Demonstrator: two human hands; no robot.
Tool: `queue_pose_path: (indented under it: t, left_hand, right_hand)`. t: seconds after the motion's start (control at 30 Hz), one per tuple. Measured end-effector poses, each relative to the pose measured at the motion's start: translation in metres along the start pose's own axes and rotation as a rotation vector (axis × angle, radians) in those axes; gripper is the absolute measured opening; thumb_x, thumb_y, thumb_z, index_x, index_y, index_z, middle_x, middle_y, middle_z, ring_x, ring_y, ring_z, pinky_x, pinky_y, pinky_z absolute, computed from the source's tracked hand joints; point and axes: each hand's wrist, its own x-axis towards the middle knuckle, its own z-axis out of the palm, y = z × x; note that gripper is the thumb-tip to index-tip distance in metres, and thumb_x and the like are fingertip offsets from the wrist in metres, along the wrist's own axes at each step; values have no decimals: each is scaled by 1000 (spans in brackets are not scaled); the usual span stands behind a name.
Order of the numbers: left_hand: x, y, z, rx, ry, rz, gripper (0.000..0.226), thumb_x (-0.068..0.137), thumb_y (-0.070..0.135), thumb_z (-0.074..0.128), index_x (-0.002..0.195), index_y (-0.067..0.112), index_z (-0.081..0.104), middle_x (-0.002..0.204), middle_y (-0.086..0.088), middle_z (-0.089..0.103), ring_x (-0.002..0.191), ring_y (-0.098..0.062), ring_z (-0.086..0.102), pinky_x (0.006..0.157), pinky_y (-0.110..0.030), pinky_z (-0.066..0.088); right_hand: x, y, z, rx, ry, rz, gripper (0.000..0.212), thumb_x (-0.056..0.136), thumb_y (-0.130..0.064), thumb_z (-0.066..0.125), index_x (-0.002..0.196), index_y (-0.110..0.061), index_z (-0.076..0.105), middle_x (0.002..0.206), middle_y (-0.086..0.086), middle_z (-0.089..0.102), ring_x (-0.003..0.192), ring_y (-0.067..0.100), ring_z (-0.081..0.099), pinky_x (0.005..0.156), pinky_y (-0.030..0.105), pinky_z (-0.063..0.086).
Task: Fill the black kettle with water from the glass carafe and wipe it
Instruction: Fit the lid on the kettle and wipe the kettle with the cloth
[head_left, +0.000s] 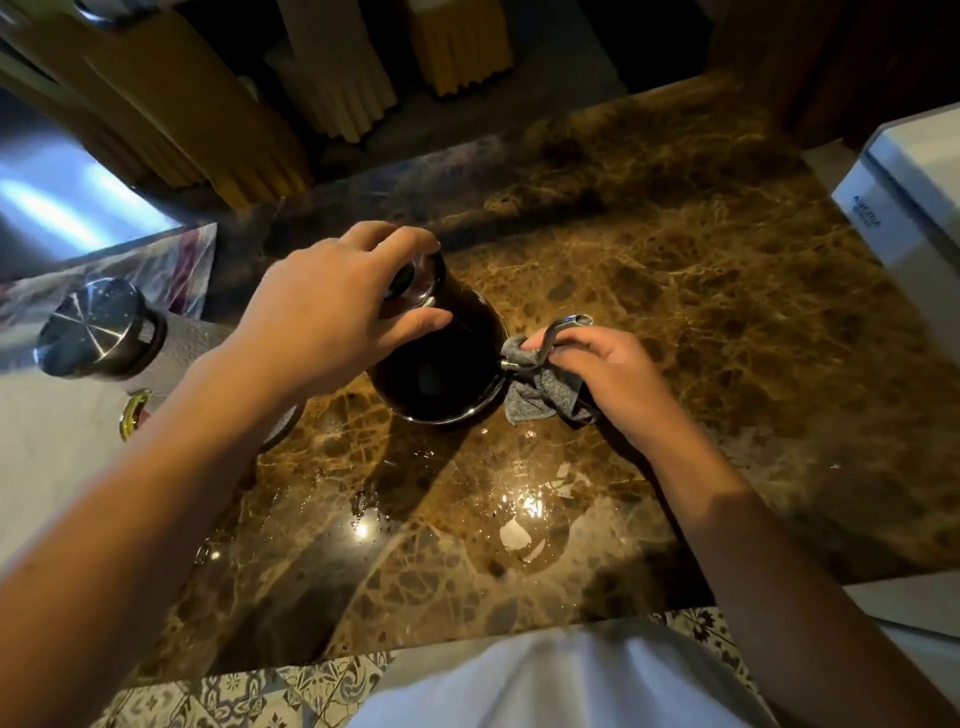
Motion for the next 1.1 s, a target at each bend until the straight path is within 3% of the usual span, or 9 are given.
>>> queue_pose_path:
  t: [0.07, 0.13, 0.33, 0.47, 0.57, 0.67, 0.8, 0.9, 1.1]
  left_hand:
    - [-1, -6, 1, -20, -1, 15, 75, 87, 75, 44, 152, 39, 38, 159, 1, 43, 126, -31, 60, 81, -45, 57]
    - [-2, -10, 1, -64, -16, 32, 72, 87, 74, 44, 151, 42, 39, 162, 2, 39, 133, -31, 56, 88, -49, 58]
    - [-8, -9, 6, -166, 14, -2, 70, 88, 72, 48, 152, 46, 40, 163, 6, 38, 146, -24, 41, 98, -53, 52]
    - [-8, -6, 7, -111, 18, -31, 74, 88, 81, 43, 154, 48, 36, 163, 8, 39, 148, -28, 35, 97, -53, 50]
    - [-7, -11, 5, -146, -31, -10, 78, 86, 82, 41, 155, 47, 35, 163, 8, 38, 148, -27, 32, 104, -53, 45]
    - [-7, -13, 6, -290, -67, 28, 78, 86, 75, 46, 155, 41, 40, 164, 5, 35, 152, -24, 29, 116, -53, 37]
    - [-7, -17, 8, -381, -63, 65, 70, 89, 68, 54, 153, 40, 44, 165, 6, 34, 151, -20, 33, 116, -53, 39]
    - [-6, -24, 9, -488, -85, 125, 64, 92, 62, 62, 149, 37, 49, 164, 9, 35, 148, -16, 38, 114, -50, 43]
    - [-4, -25, 13, -621, -89, 83, 43, 108, 39, 45, 149, 27, 49, 166, 5, 33, 152, -12, 32, 120, -50, 35]
  right_hand:
    - [-4, 1, -6, -14, -86, 3, 31, 95, -12, 64, 97, -37, 83, 111, -9, 80, 111, 9, 73, 104, 34, 56]
    - [-10, 0, -12, -71, -194, -27, 37, 100, -7, 65, 104, -40, 82, 115, -12, 79, 114, 6, 72, 103, 28, 55]
    - [-25, 1, -4, -192, -331, -104, 29, 93, -2, 76, 118, -15, 80, 120, -6, 77, 116, 7, 70, 104, 25, 54]
    - [-35, 9, 11, -232, -141, -166, 29, 89, -3, 76, 115, -17, 80, 116, -8, 77, 111, 8, 71, 97, 27, 58]
    - [-39, 21, 13, -624, -89, -300, 44, 87, -22, 83, 129, -28, 71, 128, -14, 68, 118, 10, 60, 99, 31, 53]
    - [-41, 33, 17, -899, -75, -352, 51, 89, -22, 82, 135, -32, 65, 130, -9, 63, 116, 18, 56, 98, 40, 50]
    - [-26, 20, 14, -719, -8, -252, 29, 90, -11, 78, 115, -24, 76, 108, 0, 68, 94, 19, 64, 82, 39, 56]
    - [-10, -16, 14, -498, 128, -341, 26, 87, -11, 82, 110, -19, 75, 102, 1, 68, 80, 8, 62, 72, 16, 50]
    - [9, -55, 55, -489, 269, -630, 27, 90, -13, 77, 117, -12, 75, 109, 4, 67, 97, 10, 63, 83, 19, 51]
